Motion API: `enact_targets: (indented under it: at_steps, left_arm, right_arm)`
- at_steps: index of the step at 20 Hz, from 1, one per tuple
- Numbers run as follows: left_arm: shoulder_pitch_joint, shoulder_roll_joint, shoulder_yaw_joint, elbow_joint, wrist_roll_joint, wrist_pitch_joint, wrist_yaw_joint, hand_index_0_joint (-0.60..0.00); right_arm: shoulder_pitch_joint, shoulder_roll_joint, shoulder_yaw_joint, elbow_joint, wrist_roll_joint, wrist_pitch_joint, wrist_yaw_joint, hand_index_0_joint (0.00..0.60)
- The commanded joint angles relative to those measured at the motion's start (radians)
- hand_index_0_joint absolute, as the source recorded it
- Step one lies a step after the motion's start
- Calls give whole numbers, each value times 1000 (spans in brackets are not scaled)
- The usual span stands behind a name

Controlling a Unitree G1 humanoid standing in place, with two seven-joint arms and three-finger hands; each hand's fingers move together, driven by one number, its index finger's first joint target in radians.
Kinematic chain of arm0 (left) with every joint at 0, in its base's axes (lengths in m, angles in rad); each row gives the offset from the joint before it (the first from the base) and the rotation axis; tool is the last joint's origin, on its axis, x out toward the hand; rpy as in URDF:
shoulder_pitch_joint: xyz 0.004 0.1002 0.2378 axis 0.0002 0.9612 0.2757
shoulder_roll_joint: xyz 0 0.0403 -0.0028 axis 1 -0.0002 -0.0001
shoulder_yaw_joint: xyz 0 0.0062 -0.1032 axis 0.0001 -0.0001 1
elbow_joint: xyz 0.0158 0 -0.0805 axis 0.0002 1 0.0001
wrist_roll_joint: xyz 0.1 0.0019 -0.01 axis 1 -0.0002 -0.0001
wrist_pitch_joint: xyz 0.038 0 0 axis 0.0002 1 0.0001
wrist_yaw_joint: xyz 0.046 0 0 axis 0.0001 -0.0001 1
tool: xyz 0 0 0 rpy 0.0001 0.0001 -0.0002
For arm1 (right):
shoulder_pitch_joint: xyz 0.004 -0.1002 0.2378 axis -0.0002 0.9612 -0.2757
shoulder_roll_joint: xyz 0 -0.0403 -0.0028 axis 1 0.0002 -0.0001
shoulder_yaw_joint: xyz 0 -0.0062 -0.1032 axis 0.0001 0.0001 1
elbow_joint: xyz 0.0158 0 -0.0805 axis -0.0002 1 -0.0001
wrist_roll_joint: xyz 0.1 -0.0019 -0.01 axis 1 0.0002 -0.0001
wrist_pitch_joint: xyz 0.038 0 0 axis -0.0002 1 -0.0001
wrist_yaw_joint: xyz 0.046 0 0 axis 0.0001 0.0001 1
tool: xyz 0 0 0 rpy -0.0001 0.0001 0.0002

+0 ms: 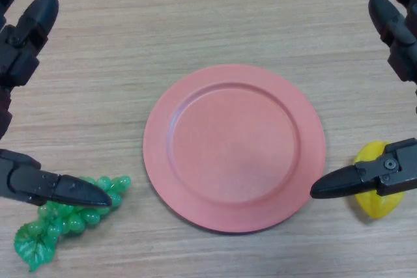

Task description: Pick up the green grapes and place it on the plate

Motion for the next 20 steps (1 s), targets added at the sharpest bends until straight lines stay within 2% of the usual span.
enact_targets:
  at_steps: [1, 3, 5, 8, 10, 11, 12, 13, 14, 15, 16, 17, 19, 20]
  left_arm:
    - [-13, 46, 91, 2, 9, -137, -27, 0]
    - [-9, 44, 89, 24, 24, -160, -37, 0]
    - [-10, 44, 83, 31, 57, -180, -36, 0]
    - [-8, 36, 57, 26, 116, -205, -49, 0]
    - [12, 9, 43, 26, 160, -240, -69, 0]
    - [39, -26, 16, 42, 226, -299, -82, 0]
    - [56, -40, 1, 56, 275, -337, -98, 0]
    - [95, -75, -34, 100, 401, -428, -121, 0]
    - [112, -95, -41, 123, 447, -472, -130, 0]
    - [149, -140, -65, 192, 569, -602, -119, 0]
    - [164, -157, -74, 241, 624, -684, -103, 0]
    - [189, -180, -81, 328, 684, -795, -68, 0]
    - [226, -189, -91, 451, 759, -887, -29, 0]
    - [241, -188, -92, 488, 780, -913, -29, 0]
  right_arm:
    - [-26, 13, -78, -47, -85, -94, 26, 0]
    - [-30, 53, -87, -47, -113, -74, 61, 0]
    - [-34, 70, -93, -47, -105, -84, 71, 0]
    - [-35, 59, -86, -47, -93, -97, 63, 0]
    - [-31, 66, -72, -47, -103, -103, 64, 0]
    - [-30, 86, -69, -47, -104, -101, 74, 0]
    - [-35, 90, -70, -47, -96, -94, 75, 0]
    - [-50, 96, -71, -47, -81, -80, 75, 0]
    - [-57, 100, -70, -47, -81, -76, 77, 0]
    - [-72, 114, -63, -47, -95, -59, 87, 0]
    - [-78, 127, -59, -47, -110, -48, 97, 0]
    - [-88, 156, -54, -47, -140, -24, 119, 0]
    - [-95, 195, -50, -47, -184, -6, 155, 0]
    - [-97, 201, -50, -47, -192, 0, 162, 0]
